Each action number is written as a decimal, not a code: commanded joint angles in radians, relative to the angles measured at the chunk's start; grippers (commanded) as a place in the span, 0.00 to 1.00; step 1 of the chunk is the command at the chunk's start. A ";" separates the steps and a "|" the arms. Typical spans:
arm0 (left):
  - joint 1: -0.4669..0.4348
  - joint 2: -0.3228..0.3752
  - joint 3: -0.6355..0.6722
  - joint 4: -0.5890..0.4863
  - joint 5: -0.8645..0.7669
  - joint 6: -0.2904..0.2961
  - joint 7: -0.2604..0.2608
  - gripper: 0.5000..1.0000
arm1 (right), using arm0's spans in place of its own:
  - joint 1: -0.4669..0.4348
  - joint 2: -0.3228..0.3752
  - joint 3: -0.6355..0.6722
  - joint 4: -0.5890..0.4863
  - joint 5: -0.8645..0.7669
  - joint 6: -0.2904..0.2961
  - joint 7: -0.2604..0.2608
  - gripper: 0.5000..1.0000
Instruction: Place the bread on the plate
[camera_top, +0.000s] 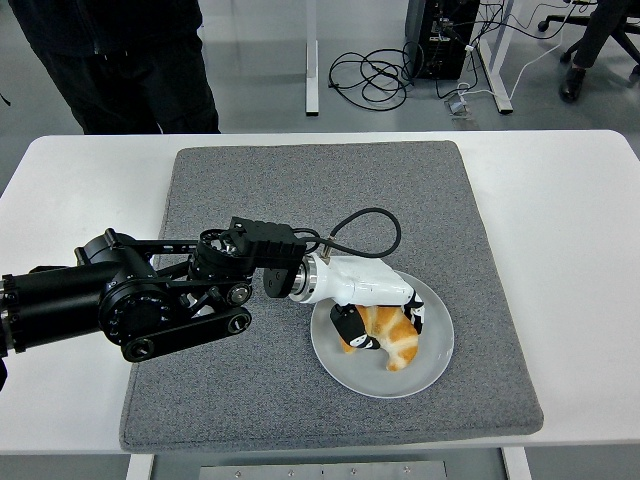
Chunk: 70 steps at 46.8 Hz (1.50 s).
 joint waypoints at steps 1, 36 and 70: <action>0.004 0.000 0.001 0.000 0.000 0.006 0.000 0.00 | 0.000 0.000 0.001 0.000 0.000 0.000 0.000 1.00; 0.004 0.023 -0.002 -0.040 0.009 0.006 0.005 0.98 | 0.000 0.000 0.001 0.000 0.000 0.000 0.000 1.00; -0.281 0.235 -0.053 -0.147 -0.403 -0.033 0.009 0.98 | 0.000 0.000 0.000 0.000 0.000 0.000 0.000 1.00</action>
